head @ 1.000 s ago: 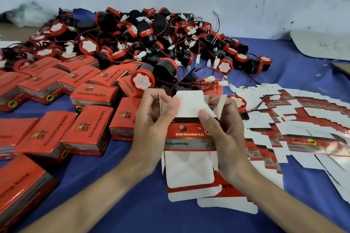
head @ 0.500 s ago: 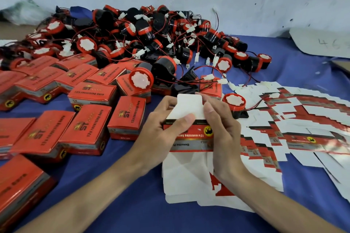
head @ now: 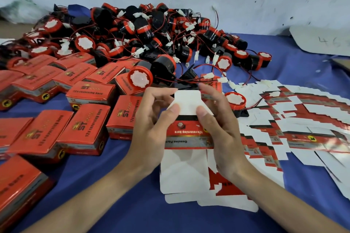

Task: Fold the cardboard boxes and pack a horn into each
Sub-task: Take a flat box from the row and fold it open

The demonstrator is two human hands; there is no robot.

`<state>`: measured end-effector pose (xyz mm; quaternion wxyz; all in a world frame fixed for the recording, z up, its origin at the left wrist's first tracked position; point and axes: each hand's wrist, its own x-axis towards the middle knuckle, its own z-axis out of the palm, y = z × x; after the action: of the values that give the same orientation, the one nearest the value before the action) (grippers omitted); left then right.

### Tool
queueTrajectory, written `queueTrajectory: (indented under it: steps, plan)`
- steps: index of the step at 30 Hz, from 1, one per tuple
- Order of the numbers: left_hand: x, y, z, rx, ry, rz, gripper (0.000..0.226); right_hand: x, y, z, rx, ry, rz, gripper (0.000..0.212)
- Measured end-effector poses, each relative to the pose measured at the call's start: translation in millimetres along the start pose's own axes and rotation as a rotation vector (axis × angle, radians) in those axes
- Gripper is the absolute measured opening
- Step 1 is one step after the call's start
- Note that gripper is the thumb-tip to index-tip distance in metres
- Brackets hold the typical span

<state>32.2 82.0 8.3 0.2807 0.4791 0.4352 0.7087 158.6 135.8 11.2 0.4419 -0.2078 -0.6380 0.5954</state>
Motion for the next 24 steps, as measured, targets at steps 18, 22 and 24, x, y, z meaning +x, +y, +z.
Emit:
queueTrajectory:
  steps: [18,22,24]
  plan:
    - [-7.3,-5.1,4.2,0.241,-0.002,0.072,0.037,1.9,2.4,2.7,-0.157,0.078,-0.052,0.026]
    - [-8.6,-5.8,3.3,0.267,-0.011,0.081,0.03,-0.3,5.3,3.6,-0.211,0.088,-0.098,0.023]
    - [-10.0,-3.5,5.1,0.235,-0.022,0.056,0.025,0.4,6.2,3.6,-0.221,0.078,-0.103,0.022]
